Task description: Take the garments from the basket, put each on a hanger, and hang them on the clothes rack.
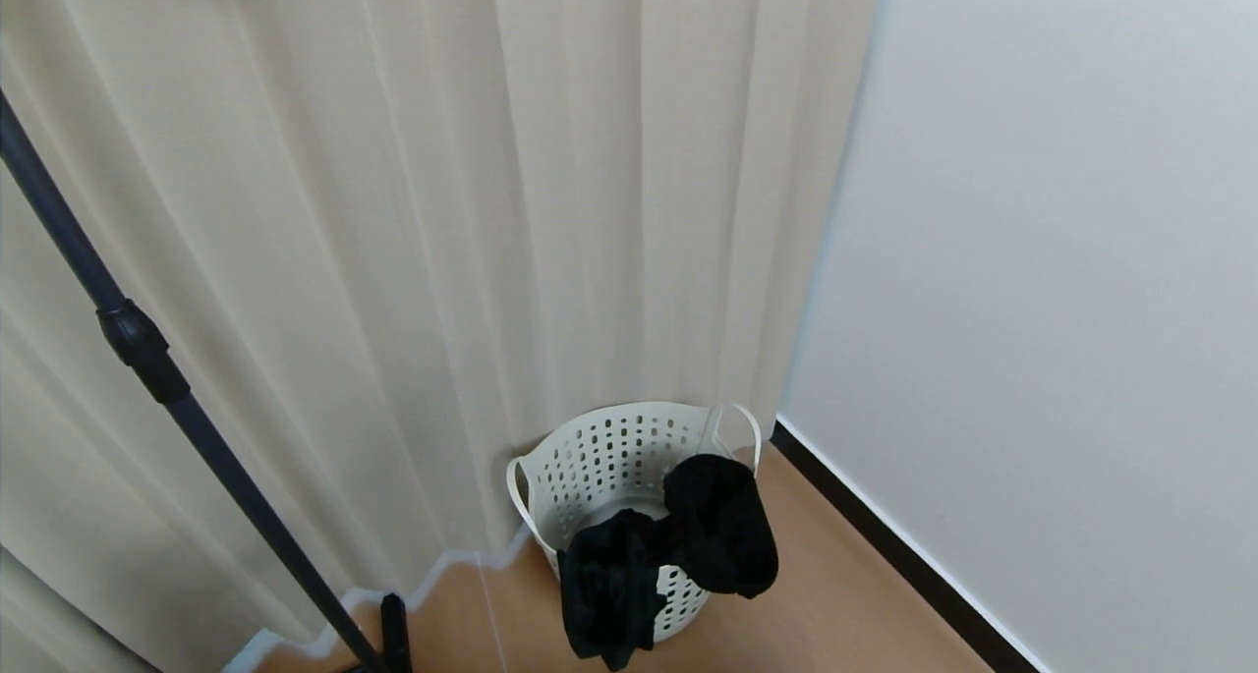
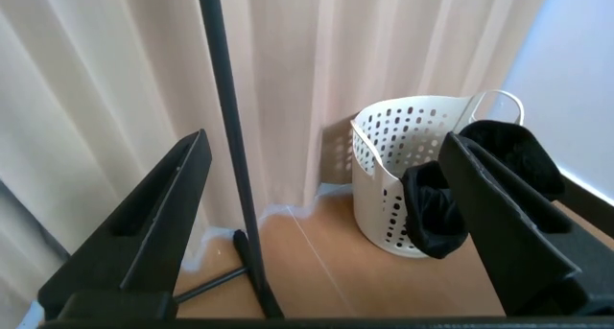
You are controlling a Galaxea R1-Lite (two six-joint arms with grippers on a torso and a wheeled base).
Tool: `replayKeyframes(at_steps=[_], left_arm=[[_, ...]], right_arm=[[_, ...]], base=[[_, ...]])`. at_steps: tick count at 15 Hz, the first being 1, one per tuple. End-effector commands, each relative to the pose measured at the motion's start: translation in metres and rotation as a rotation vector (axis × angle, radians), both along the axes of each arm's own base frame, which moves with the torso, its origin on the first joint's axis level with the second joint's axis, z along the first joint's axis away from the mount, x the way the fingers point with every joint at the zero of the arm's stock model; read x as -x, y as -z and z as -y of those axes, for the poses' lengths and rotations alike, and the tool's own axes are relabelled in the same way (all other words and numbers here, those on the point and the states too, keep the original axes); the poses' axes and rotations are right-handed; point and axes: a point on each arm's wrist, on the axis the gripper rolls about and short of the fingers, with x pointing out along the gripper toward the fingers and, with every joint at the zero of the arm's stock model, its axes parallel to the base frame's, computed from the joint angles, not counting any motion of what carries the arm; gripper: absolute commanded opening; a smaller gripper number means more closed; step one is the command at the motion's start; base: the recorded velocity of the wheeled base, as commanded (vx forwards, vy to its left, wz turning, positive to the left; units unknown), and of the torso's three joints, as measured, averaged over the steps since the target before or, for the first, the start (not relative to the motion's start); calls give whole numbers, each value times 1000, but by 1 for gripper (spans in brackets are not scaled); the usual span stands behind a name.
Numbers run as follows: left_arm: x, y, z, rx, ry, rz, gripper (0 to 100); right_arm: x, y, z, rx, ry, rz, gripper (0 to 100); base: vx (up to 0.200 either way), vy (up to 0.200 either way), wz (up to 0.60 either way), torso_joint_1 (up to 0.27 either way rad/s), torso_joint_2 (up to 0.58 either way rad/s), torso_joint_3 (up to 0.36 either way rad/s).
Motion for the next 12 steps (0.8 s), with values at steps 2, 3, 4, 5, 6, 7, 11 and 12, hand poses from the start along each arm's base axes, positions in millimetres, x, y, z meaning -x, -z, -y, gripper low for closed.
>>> replayKeyframes(at_steps=[2,3,4,5,6,7,11,12], left_arm=[[0,0,0,1,0,0,100],[0,0,0,1,0,0,100],[0,0,0,3,0,0,100],[0,0,0,3,0,0,100],[0,0,0,3,0,0,100],[0,0,0,3,0,0,100],[0,0,0,9,-2,0,100],[0,0,0,9,-2,0,100]], right_arm=[[0,0,0,-2,0,0,100],[0,0,0,-3,0,0,100],[0,0,0,-3,2,0,100],[0,0,0,-3,0,0,100],[0,0,0,-3,3,0,100],[0,0,0,-3,3,0,100],[0,0,0,-3,2,0,100],[0,0,0,-3,3,0,100]], base=[[0,0,0,4,1,-60],[0,0,0,7,2,-154],[0,0,0,2,12,-168],[0,0,0,7,2,-188],[0,0,0,2,2,-193],[0,0,0,-7,2,-203],[0,0,0,2,5,-193],[0,0,0,7,7,-188]])
